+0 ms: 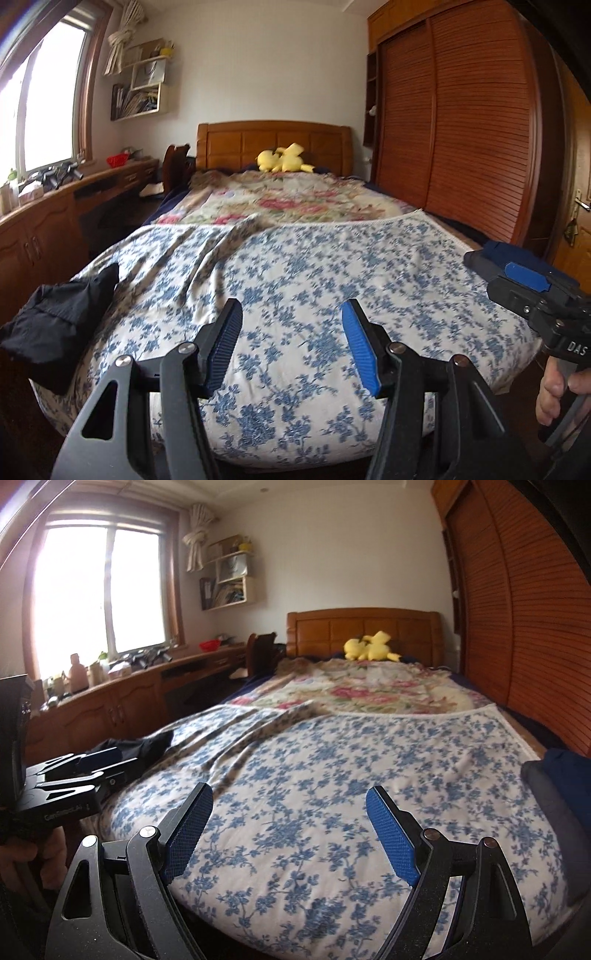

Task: Fold large clothes

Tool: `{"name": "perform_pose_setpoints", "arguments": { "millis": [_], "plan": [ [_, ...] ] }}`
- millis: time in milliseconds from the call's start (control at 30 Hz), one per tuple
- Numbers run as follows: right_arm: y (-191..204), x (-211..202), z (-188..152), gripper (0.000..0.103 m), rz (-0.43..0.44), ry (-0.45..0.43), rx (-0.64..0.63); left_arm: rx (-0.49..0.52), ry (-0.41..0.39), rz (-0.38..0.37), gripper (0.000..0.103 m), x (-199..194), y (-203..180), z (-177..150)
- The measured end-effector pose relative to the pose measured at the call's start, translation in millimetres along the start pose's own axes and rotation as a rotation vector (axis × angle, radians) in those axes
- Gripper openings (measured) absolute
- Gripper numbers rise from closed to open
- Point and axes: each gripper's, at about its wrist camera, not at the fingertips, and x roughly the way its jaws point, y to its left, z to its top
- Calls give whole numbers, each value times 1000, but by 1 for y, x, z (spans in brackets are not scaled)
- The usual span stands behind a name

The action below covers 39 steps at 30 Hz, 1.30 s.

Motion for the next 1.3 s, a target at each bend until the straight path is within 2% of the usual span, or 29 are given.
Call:
{"name": "perform_pose_setpoints", "arguments": {
  "millis": [267, 1300],
  "plan": [
    [-16, -15, 2, 87, -48, -30, 27, 3, -19, -8, 56, -13, -2, 5],
    [-12, -21, 4, 87, -52, -39, 37, 15, -39, -6, 56, -25, -7, 8]
  ]
}}
